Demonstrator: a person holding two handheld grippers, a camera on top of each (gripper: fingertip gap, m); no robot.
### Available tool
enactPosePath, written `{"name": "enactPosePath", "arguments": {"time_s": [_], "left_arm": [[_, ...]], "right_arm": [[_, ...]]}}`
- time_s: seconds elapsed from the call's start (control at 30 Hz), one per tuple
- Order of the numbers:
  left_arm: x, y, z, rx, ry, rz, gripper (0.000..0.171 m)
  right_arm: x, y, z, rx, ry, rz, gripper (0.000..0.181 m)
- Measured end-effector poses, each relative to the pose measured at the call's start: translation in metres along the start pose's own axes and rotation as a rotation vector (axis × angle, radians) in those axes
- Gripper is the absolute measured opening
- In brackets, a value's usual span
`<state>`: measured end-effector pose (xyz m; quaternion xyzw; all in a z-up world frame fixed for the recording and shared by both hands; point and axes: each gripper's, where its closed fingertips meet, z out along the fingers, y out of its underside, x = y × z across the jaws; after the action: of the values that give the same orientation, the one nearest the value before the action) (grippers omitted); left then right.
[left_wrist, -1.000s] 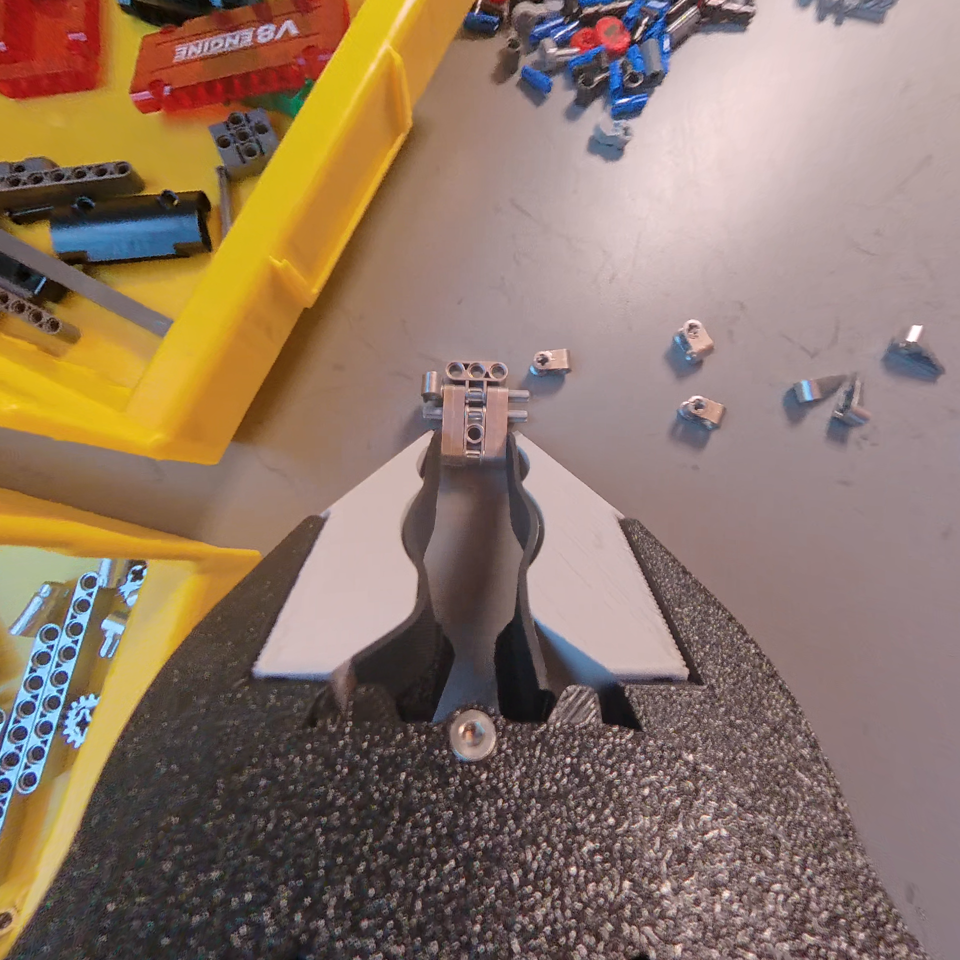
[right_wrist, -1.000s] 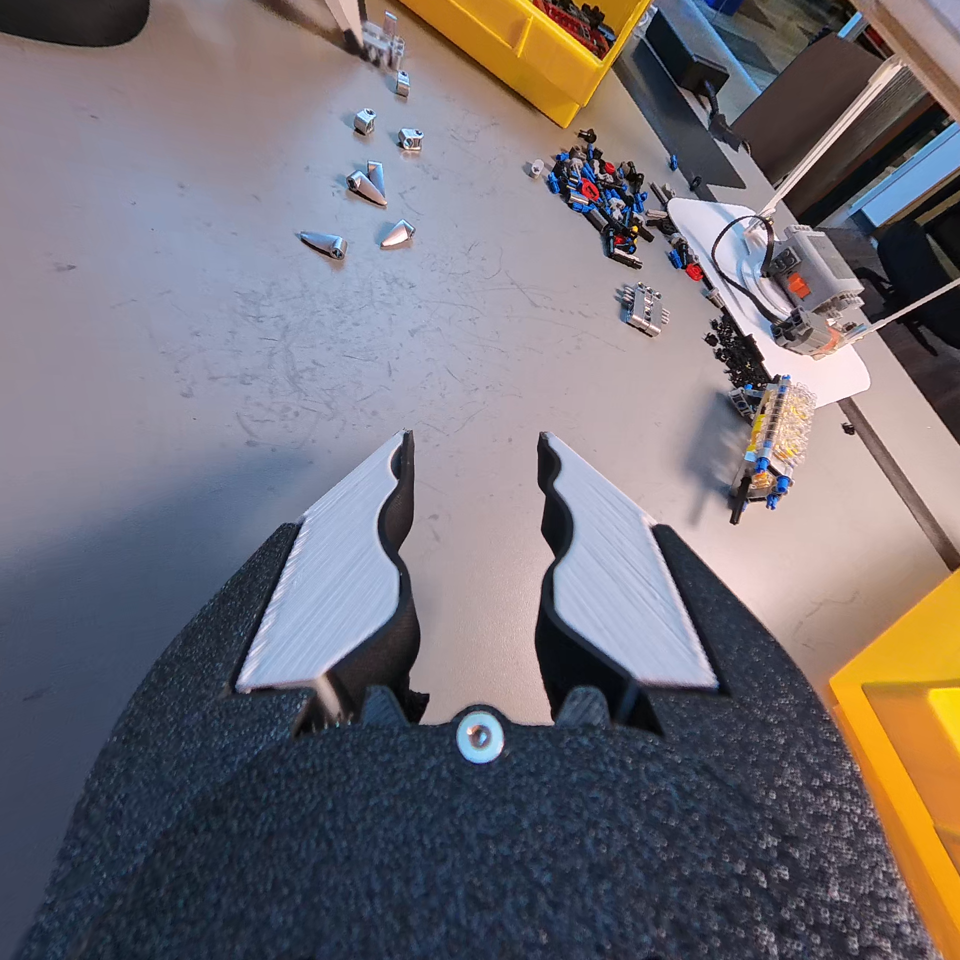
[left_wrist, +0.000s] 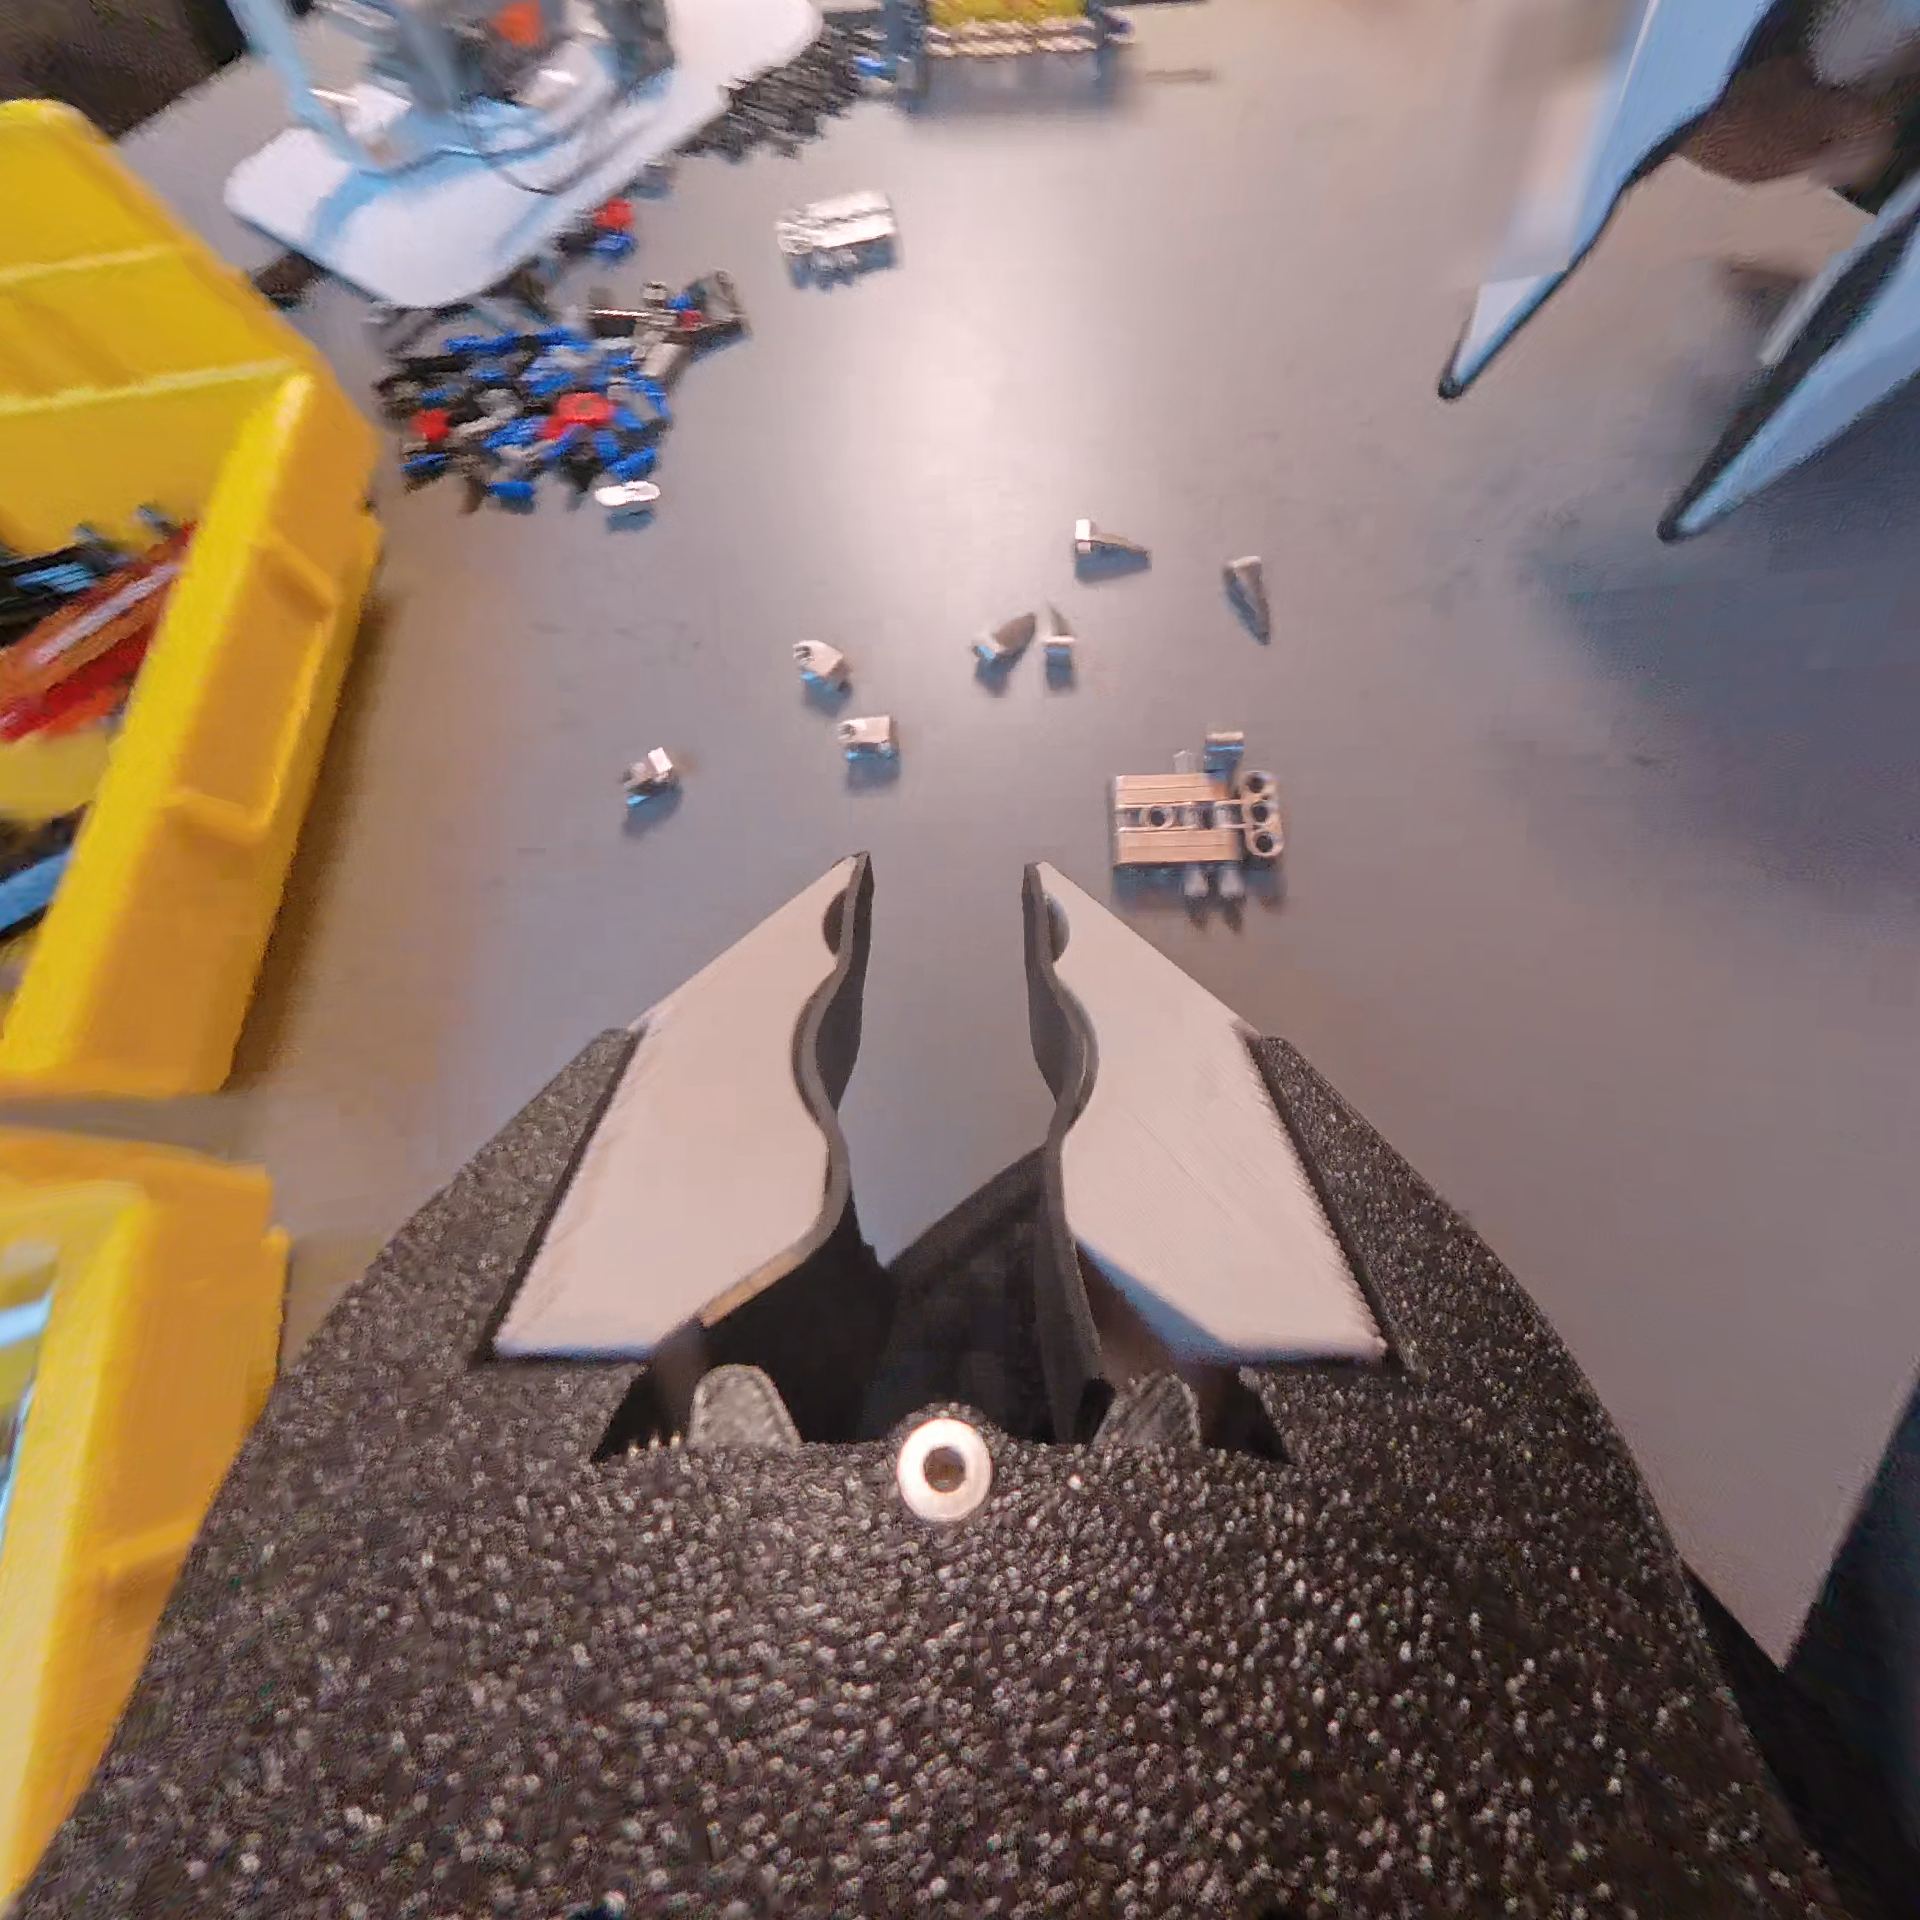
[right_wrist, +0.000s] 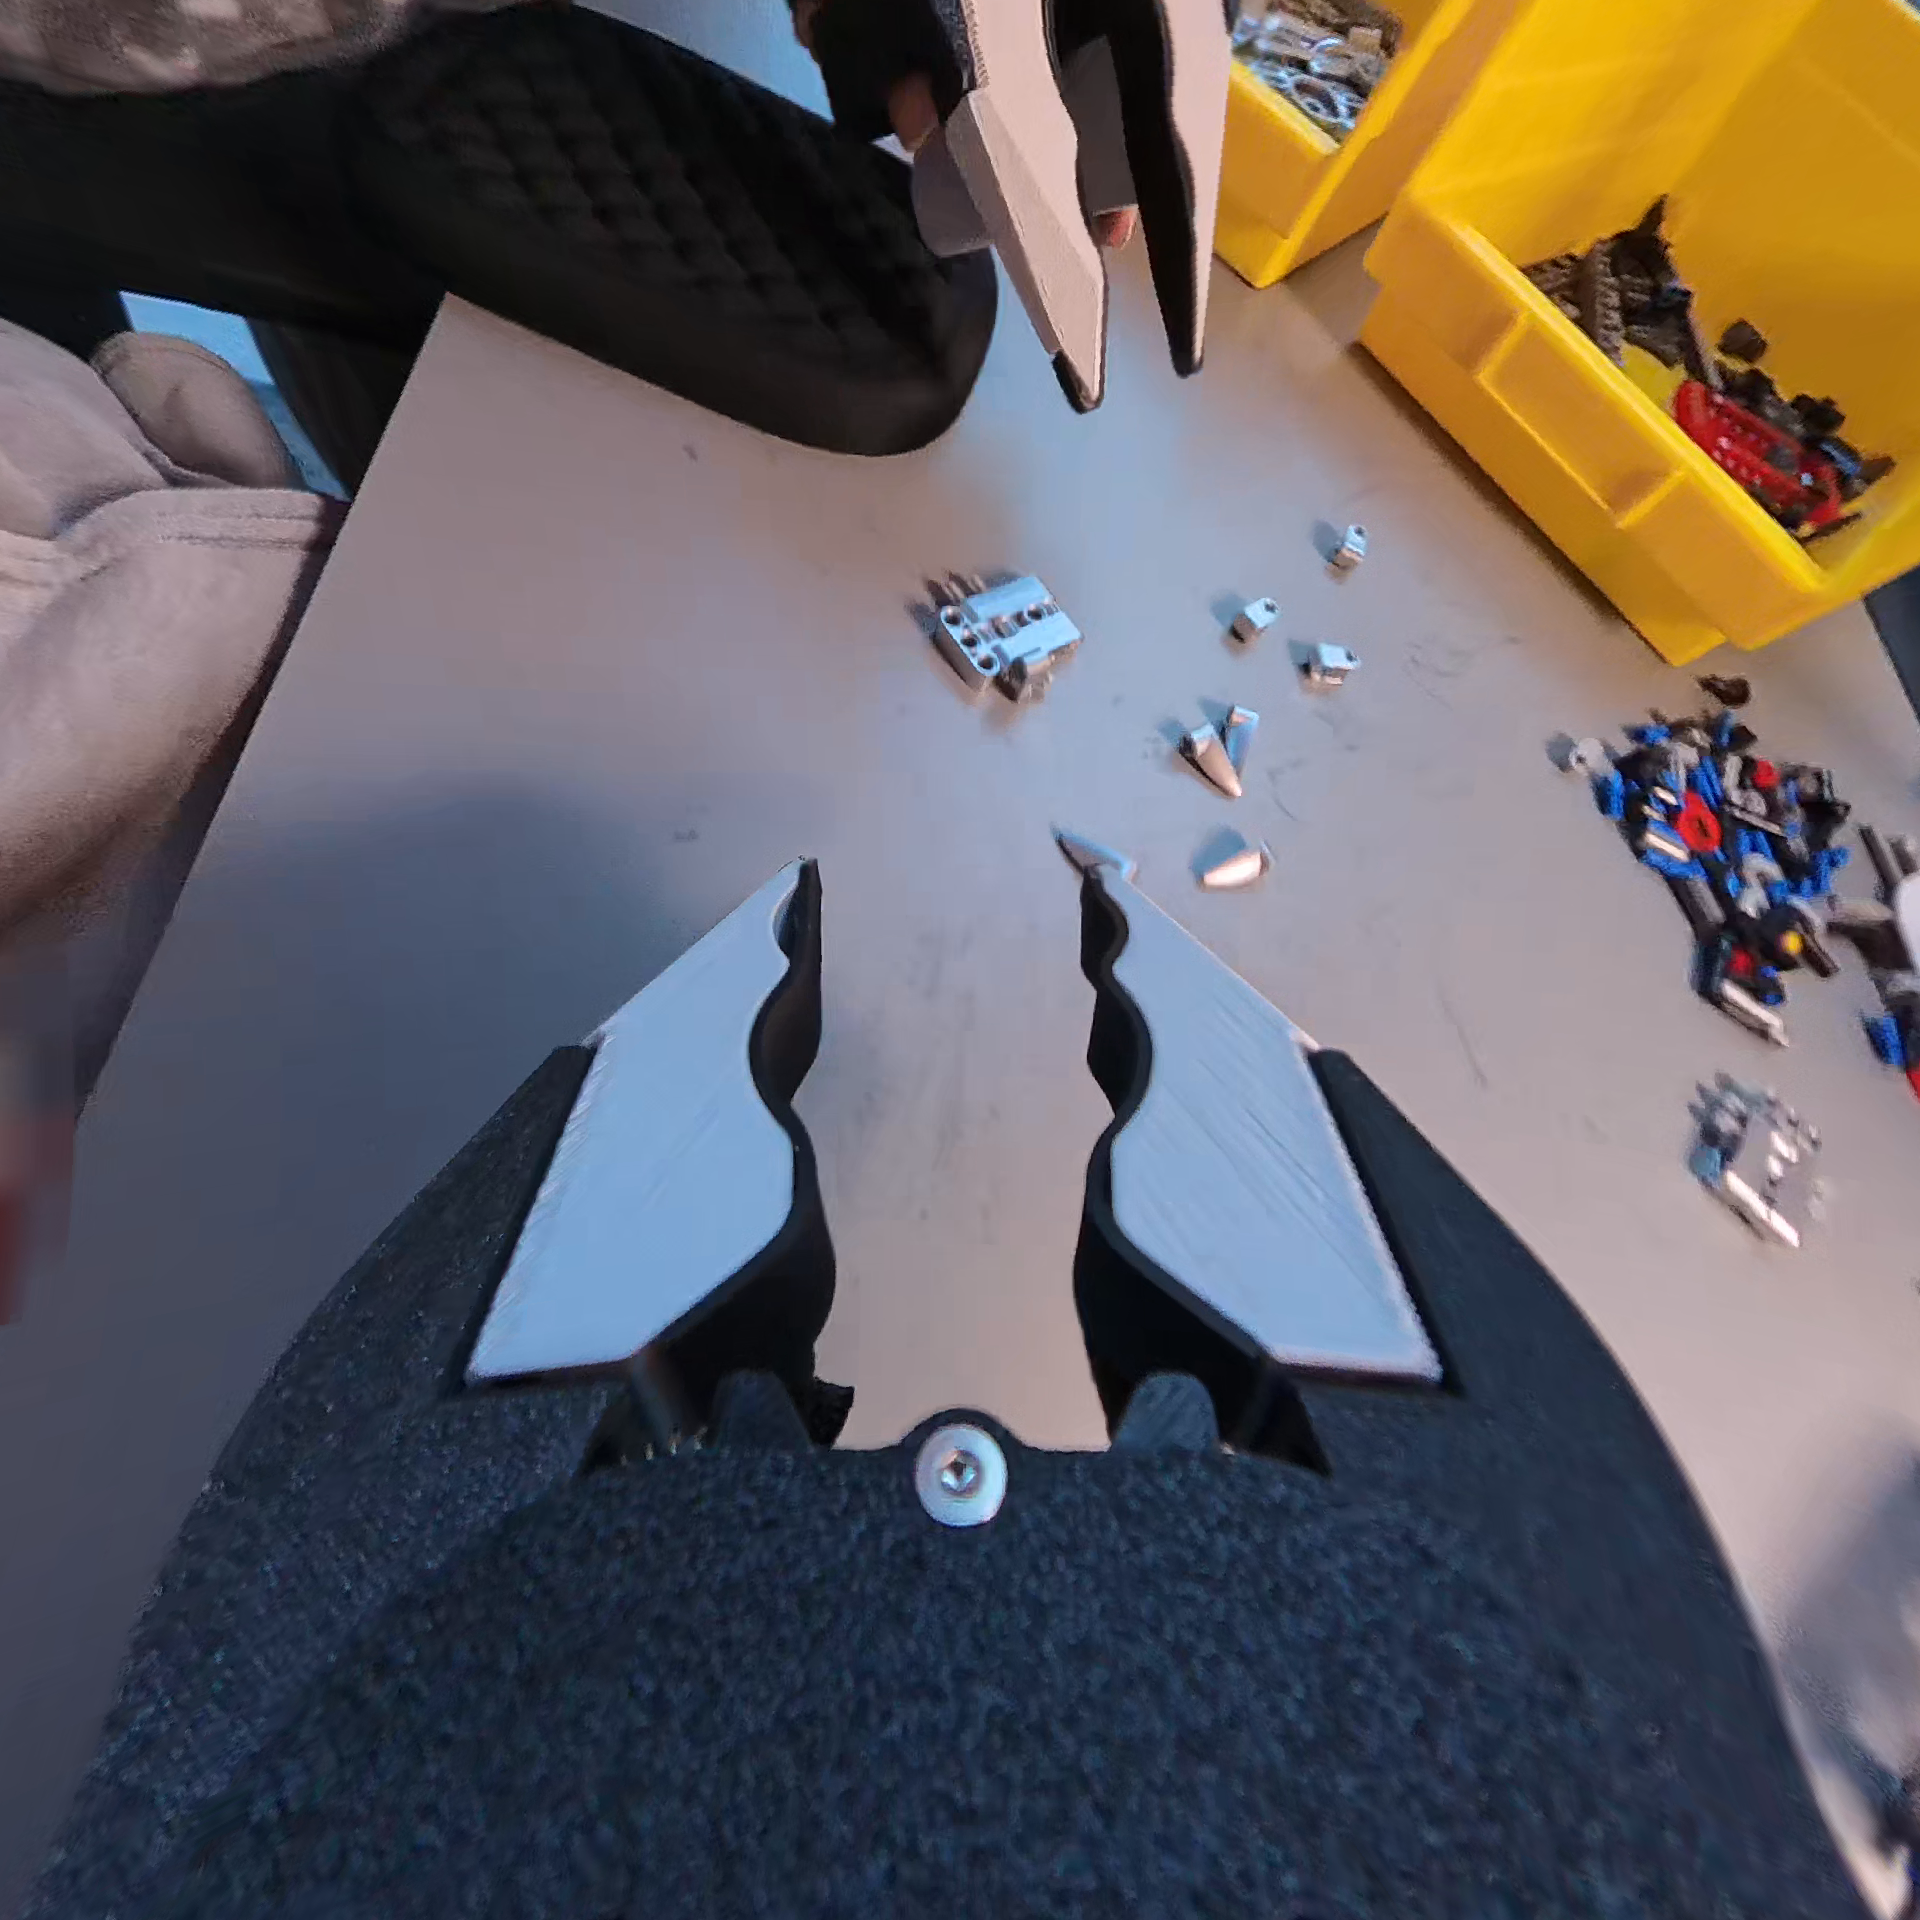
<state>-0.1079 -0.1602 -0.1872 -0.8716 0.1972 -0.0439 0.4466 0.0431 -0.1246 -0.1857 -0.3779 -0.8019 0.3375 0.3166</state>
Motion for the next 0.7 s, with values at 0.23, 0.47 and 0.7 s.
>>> {"name": "enactPosePath", "arguments": {"time_s": [0.23, 0.47, 0.7], "left_arm": [[-0.026, -0.002, -0.055, 0.234, -0.409, -0.063, 0.026], [-0.022, 0.003, -0.052, 0.217, -0.415, -0.059, 0.027], [-0.018, 0.002, -0.052, 0.215, -0.441, -0.004, 0.026]], "right_arm": [[0.011, -0.022, 0.08, -0.117, -0.226, -0.052, 0.066], [0.011, -0.023, 0.109, -0.184, -0.361, -0.039, 0.041], [0.016, -0.023, 0.096, -0.14, -0.279, -0.008, 0.039]]}}
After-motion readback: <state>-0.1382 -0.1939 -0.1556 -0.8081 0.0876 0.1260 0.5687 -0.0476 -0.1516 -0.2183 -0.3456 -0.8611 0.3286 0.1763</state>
